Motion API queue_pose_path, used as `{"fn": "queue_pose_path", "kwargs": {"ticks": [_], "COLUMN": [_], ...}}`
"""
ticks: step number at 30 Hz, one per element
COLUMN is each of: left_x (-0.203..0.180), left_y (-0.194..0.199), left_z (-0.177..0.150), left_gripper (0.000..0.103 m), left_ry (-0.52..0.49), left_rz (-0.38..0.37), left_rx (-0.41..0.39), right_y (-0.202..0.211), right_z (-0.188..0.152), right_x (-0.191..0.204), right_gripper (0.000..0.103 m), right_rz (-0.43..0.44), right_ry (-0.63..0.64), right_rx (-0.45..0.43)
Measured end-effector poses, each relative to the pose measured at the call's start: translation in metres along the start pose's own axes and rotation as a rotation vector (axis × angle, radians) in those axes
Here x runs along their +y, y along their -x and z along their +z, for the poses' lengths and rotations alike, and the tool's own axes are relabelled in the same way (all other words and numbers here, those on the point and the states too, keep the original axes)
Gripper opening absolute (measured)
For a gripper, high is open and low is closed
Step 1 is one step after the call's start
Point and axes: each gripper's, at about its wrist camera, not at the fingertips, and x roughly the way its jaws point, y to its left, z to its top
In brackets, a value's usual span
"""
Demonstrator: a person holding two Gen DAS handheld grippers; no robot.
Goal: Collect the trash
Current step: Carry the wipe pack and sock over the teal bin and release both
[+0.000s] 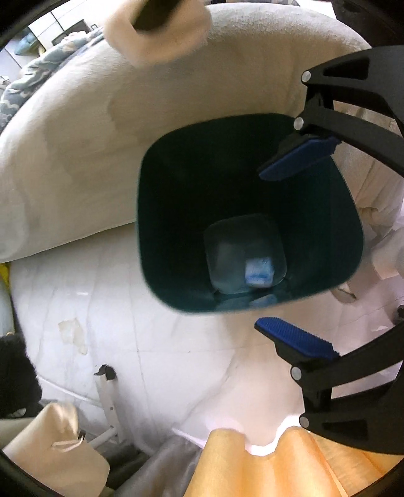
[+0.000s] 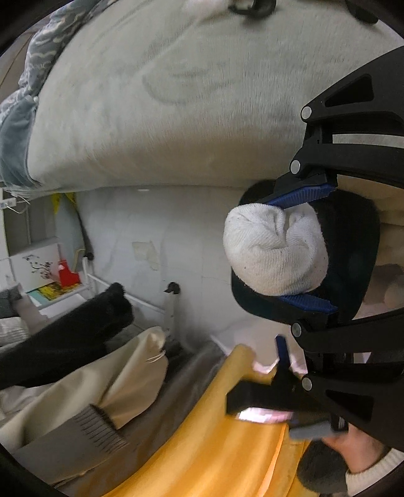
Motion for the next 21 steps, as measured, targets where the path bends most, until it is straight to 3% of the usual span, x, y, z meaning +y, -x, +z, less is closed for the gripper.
{"fn": "queue_pose_path", "kwargs": {"ticks": [13, 18, 21], "left_x": [0.001, -0.003, -0.001], "left_y": [0.073, 0.094, 0.101], "left_z": [-0.005, -0.008, -0.009], "left_gripper": [0.085, 0.085, 0.084], "left_ry": [-0.106, -0.168, -0.184], "left_rz": [0.043, 0.151, 0.154], "left_rx": [-0.253, -0.366, -0.398], "right_y": [-0.077, -0.103, -0.112], "right_z": [-0.015, -0.027, -0.031], "right_x": [0.011, 0.014, 0.013], "right_gripper": [0.051, 0.051, 0.051], "right_rz": [-0.065, -0.099, -0.116], "right_ry": [0.03, 0.05, 0.069], "right_rx": [0.184, 0.255, 0.286]}}
